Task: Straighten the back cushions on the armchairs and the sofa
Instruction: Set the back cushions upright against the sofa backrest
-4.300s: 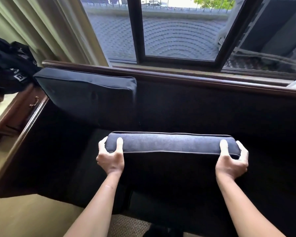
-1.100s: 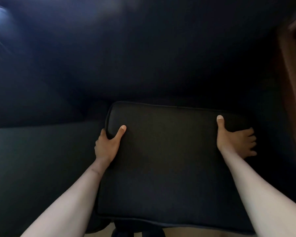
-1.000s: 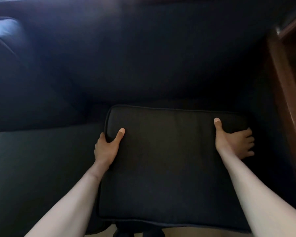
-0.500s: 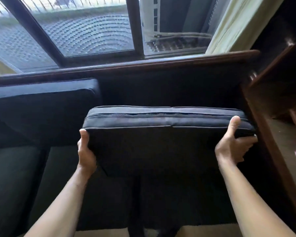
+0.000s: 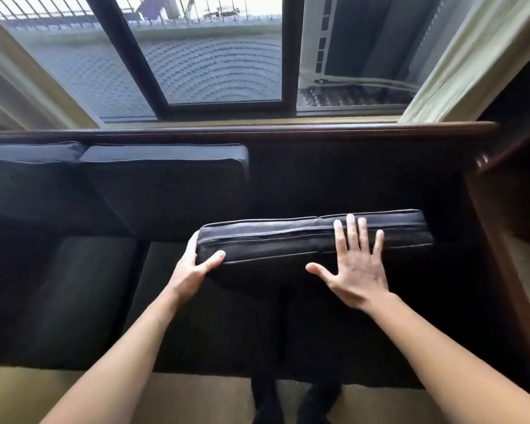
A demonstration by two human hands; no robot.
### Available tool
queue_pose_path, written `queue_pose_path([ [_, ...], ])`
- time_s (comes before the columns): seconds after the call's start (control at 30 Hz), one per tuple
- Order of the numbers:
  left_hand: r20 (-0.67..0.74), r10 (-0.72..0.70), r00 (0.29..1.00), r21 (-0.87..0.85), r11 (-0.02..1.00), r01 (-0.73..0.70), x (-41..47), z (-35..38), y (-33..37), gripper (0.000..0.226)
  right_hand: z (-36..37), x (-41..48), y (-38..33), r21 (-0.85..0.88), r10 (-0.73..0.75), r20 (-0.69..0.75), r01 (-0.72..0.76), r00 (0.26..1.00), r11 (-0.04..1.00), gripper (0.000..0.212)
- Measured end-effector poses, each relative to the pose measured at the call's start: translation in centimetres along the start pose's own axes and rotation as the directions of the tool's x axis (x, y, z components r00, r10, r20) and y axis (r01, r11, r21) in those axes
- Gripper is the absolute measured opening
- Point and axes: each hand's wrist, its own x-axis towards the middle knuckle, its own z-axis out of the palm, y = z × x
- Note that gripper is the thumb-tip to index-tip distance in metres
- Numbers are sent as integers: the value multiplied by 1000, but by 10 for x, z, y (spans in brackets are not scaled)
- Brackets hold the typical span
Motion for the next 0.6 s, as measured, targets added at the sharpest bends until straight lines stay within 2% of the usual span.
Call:
queue_pose_path([
  [0.07,97,-43,994,158,987,28,0,-11,-7,113,-3,10,-26,-102,-125,88,134,988,986,136],
  [0.13,119,-82,989,284,958,45,1,-15,-11,124,-6,22,-54,-147,-226,120,243,967,959,143],
  [0.23,78,-83,993,249,967,61,7,-8,-20,121,1,30,-99,-183,-369,113,384,923,905,139],
  [0.33,43,-42,998,190,981,33,4,-5,-29,105,8,26,-130,-176,-360,42,362,932,916,126],
  [0.43,23,25,999,178,984,-29,-9,-5,-22,92,-1,14,-128,-162,-354,-34,345,935,925,112],
  [0.6,2,230,973,142,963,-228,-35,-11,24,92,-48,-4,-105,-54,-353,-168,349,920,936,105],
])
